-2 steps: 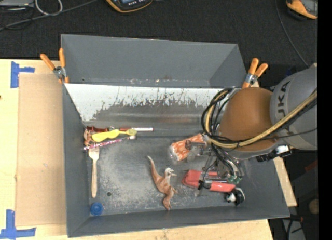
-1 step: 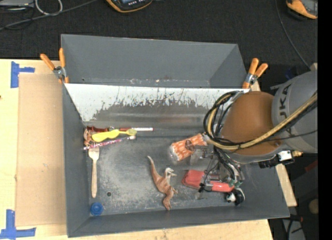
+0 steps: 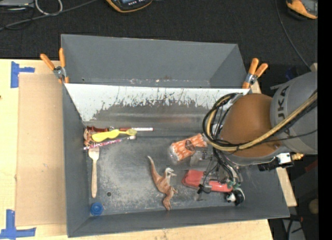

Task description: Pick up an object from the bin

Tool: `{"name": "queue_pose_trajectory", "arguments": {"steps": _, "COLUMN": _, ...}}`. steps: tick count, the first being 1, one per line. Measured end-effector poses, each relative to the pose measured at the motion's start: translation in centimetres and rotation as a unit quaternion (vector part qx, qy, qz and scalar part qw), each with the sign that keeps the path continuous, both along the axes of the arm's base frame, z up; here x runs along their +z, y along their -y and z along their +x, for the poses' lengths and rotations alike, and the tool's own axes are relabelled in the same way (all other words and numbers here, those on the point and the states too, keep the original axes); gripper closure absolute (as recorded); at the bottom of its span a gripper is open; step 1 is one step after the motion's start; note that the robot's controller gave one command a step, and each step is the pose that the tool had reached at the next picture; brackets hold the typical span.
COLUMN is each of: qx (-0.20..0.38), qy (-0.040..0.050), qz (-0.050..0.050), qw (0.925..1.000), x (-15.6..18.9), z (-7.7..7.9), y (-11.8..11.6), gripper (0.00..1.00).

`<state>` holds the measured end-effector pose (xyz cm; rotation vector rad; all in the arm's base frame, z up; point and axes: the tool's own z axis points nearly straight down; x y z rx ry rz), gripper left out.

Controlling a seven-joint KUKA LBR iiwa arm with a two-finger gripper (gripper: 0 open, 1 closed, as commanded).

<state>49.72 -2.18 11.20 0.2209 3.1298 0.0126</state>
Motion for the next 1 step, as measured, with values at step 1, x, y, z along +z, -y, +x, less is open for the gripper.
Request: {"name": "queue_pose_trajectory", "arguments": {"steps": 1, "qx": 0.018, "qy": -0.0018, "qz": 0.000, "qw": 0.9998, "x": -0.88, "z": -0.26, "y": 0.65, "gripper": 0.00}}
